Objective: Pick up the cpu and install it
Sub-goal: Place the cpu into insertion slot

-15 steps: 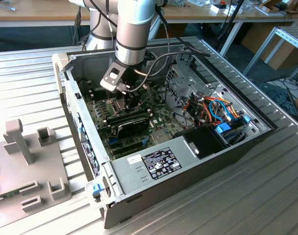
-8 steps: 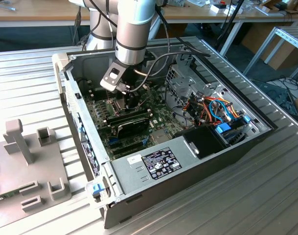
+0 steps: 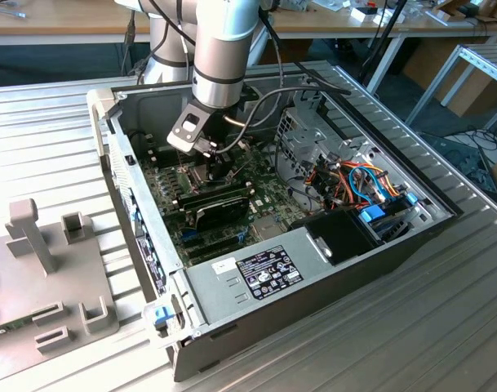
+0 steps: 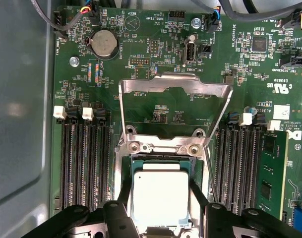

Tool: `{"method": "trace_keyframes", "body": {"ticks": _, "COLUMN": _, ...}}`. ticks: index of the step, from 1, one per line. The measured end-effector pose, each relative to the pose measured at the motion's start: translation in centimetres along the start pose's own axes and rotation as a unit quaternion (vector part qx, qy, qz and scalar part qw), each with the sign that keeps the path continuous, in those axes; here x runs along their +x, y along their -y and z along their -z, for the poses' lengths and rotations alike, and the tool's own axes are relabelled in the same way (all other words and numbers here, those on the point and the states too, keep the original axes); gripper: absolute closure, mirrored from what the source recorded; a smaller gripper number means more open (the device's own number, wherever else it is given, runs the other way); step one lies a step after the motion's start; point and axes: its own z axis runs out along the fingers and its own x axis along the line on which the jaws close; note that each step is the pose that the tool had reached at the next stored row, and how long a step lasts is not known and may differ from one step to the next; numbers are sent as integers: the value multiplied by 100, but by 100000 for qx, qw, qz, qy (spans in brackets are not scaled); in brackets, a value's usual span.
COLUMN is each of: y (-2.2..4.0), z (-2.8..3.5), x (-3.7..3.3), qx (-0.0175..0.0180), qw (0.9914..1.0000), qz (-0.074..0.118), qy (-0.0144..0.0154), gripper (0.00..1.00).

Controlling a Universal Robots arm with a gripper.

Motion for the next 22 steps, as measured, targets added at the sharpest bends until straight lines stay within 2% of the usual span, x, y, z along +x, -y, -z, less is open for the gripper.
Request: {"method": "trace_keyframes", "body": {"ticks": 22, "y": 0, "z": 20, "x": -3, "qx": 17, "qw": 99991, "qz": -1349, "qy": 6, "gripper": 45}}
